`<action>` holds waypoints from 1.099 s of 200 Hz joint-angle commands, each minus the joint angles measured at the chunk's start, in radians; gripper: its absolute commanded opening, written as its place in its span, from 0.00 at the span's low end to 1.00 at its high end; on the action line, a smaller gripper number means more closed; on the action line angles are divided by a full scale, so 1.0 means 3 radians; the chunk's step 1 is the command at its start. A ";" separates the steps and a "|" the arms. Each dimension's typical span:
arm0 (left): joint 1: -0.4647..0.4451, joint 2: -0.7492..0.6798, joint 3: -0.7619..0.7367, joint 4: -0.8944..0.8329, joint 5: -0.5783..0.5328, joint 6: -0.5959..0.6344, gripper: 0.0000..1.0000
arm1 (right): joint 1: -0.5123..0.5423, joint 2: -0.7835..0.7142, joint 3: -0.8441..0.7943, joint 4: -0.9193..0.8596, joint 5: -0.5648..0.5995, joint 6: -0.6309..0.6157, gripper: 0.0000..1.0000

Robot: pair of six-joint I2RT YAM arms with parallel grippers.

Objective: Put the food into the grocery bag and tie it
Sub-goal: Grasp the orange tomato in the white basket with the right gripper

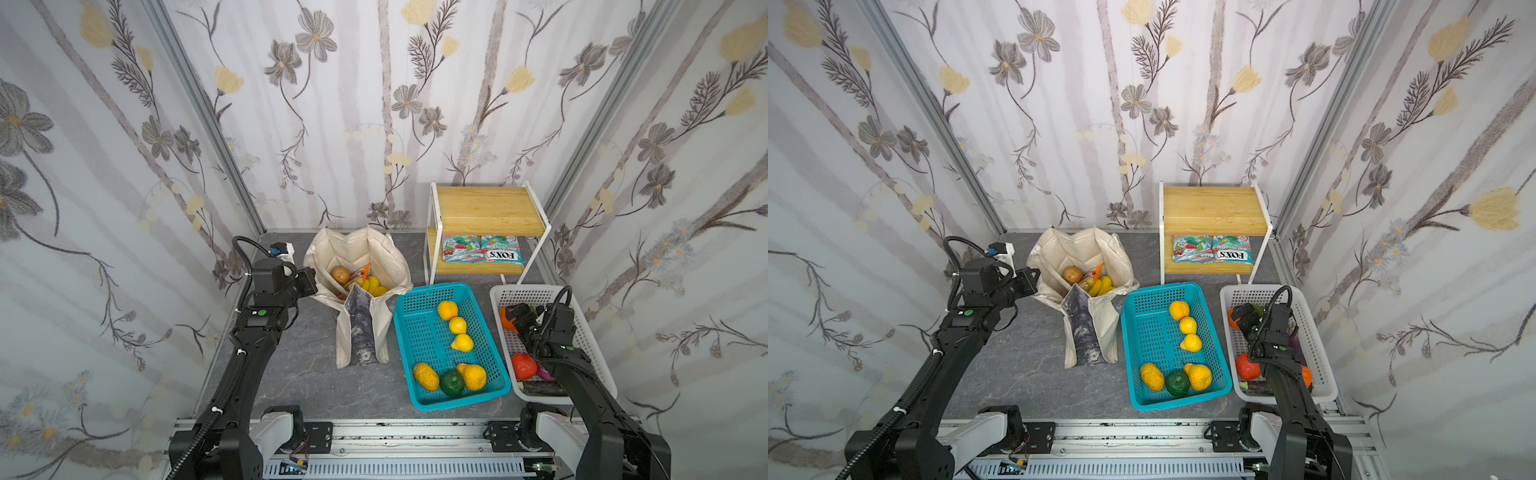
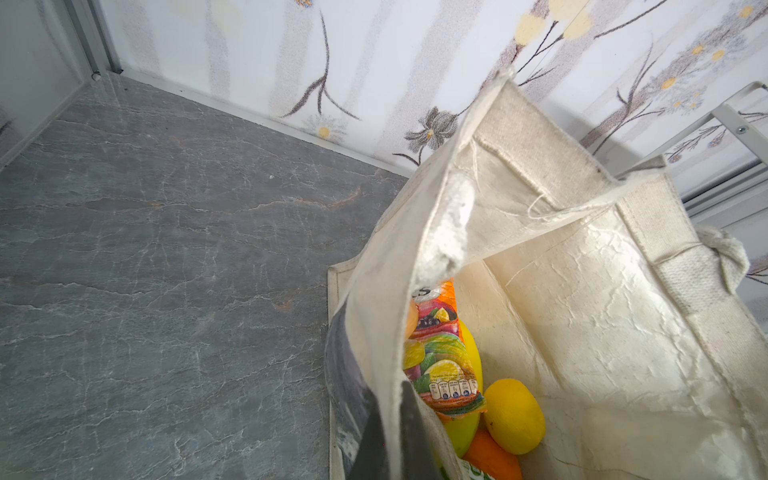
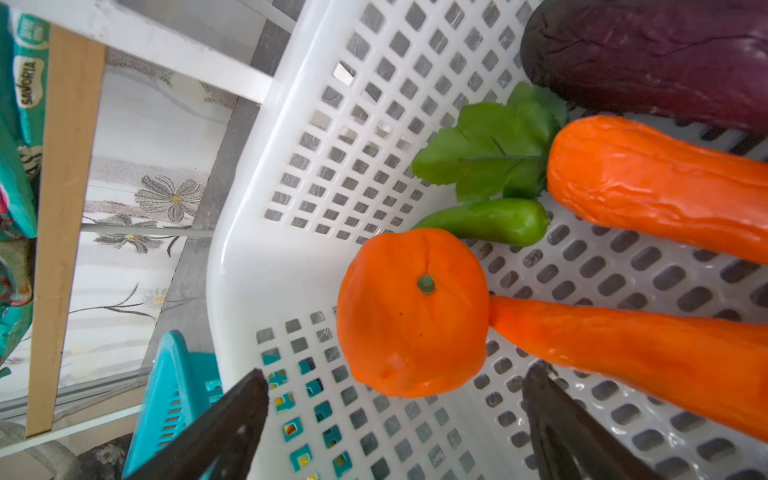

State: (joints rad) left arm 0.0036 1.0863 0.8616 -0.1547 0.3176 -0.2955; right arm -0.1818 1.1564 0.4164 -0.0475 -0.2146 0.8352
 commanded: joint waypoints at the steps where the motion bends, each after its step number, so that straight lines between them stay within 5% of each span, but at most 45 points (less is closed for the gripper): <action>1: -0.0001 -0.0011 -0.0014 0.0020 0.0007 -0.0007 0.00 | -0.0038 0.0081 -0.0010 0.0331 -0.0049 0.0021 0.92; 34: 0.0003 -0.0016 -0.0014 0.0017 0.0000 0.0002 0.00 | -0.0052 0.0233 -0.0004 0.0503 -0.0139 0.0018 0.83; 131: 0.0008 -0.0035 -0.0019 0.0017 -0.0017 0.0008 0.00 | -0.0066 0.0713 0.0064 0.0678 -0.0261 -0.0029 0.86; 220: 0.0019 -0.0047 -0.0021 0.0019 -0.0025 0.0008 0.00 | -0.0072 0.0776 0.0062 0.0711 -0.0305 -0.0023 0.73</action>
State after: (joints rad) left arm 0.0078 1.0760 0.8574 -0.1547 0.3145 -0.2947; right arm -0.2031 1.4048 0.4332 0.1162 -0.3004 0.8284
